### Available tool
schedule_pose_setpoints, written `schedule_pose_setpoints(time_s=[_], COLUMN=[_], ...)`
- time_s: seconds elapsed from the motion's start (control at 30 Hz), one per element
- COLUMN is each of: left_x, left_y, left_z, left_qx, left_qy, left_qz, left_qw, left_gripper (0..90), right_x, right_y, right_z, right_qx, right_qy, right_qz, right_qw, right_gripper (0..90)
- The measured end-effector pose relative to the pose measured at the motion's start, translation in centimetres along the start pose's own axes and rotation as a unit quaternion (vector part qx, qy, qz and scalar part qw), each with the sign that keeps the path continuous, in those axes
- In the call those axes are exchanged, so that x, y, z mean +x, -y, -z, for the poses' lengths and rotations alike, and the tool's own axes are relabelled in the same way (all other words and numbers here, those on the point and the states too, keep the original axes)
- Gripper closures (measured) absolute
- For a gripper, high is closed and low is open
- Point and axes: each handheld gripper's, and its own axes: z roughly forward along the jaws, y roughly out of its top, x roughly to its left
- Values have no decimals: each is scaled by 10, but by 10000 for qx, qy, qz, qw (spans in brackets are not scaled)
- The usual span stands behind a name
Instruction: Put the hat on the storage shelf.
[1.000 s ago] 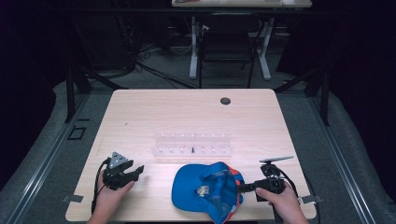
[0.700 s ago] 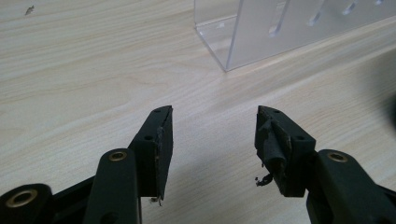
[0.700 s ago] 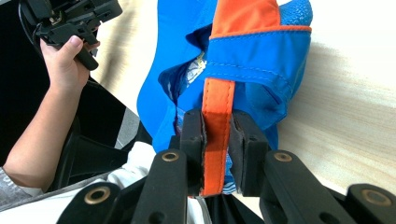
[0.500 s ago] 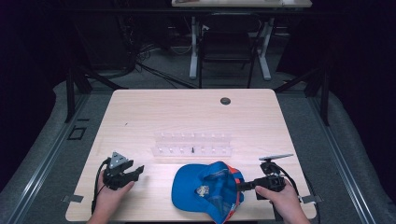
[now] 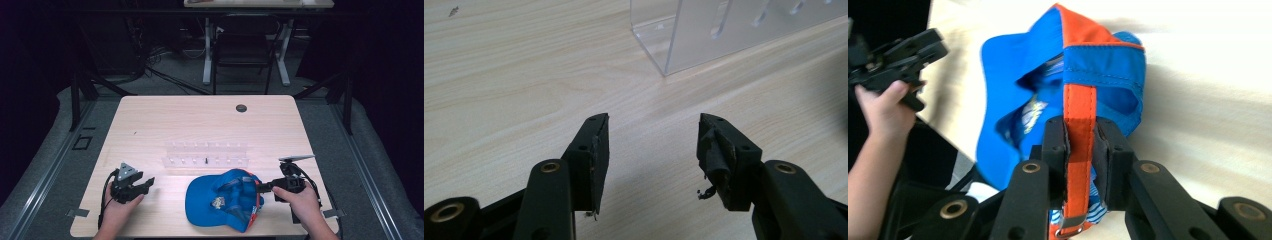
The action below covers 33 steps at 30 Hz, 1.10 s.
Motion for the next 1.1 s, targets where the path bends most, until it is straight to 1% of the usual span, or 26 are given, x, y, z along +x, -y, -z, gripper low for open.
schedule_pose_setpoints(time_s=[0.03,0.07,0.1,0.13,0.17,0.2,0.27,0.3,0.37,0.4,0.43,0.47,0.53,0.57,0.6,0.63,0.7,0.83,0.87,0.97,1.0,1.03,1.07,1.1], left_x=[0,0,0,0,1,1,1,1,0,0,0,0,0,-1,-1,-1,-1,-1,-1,-1,-1,-1,-1,-1], left_y=[0,0,0,0,0,0,0,0,0,0,0,0,0,0,0,0,0,0,0,0,0,0,0,0], left_z=[0,0,0,0,0,0,0,0,0,0,0,0,0,0,0,0,0,-1,-1,-1,-1,-1,-1,-1], left_qx=[0,-1,-1,2,-3,-6,-9,-7,-4,-4,-4,4,15,16,14,15,12,18,14,18,19,19,12,12], left_qy=[0,-2,-2,-1,0,2,5,4,2,12,12,18,16,18,17,20,18,9,8,9,8,8,12,12], left_qz=[0,1,1,2,1,13,31,18,5,7,7,-8,-20,-16,-16,-15,-14,-15,-18,-18,-20,-20,-24,-24], left_qw=[10000,10000,10000,10000,10000,10000,10000,10000,10000,10000,10000,10000,10000,10000,10000,10000,10000,10000,10000,10000,10000,10000,10000,10000], left_gripper=[472,472,472,472,472,472,472,472,473,472,472,472,472,472,472,472,472,472,472,472,472,472,472,472], right_x=[0,-7,-7,-9,-12,-15,-16,-16,-17,-18,-18,-17,-21,-22,-24,-24,-25,-26,-24,-22,-21,-21,-20,-20], right_y=[0,-4,-4,-5,-5,-4,-3,-2,-1,0,0,1,2,3,4,5,5,8,9,9,9,9,9,9], right_z=[0,-3,-3,-5,-6,-10,-11,-12,-12,-12,-12,-14,-14,-15,-15,-15,-15,-13,-11,-10,-6,-6,-6,-6], right_qx=[0,44,44,-14,49,30,56,53,131,204,204,143,261,285,333,306,313,376,344,296,377,377,343,343], right_qy=[0,-6,-6,-19,-37,-78,-89,-134,-145,-175,-175,-173,-176,-174,-174,-175,-157,-220,-328,-366,-410,-410,-398,-398], right_qz=[0,-67,-67,-142,-154,-243,-224,-295,-222,-194,-194,-263,-214,-255,-224,-273,-246,-224,-260,-288,-234,-234,-208,-208], right_qw=[10000,10000,10000,9999,9999,9997,9997,9995,9996,9995,9995,9994,9993,9991,9990,9990,9991,9988,9985,9985,9982,9982,9984,9984], right_gripper=[770,769,769,769,768,767,766,765,754,731,731,719,711,706,705,704,704,706,709,712,731,731,759,759])
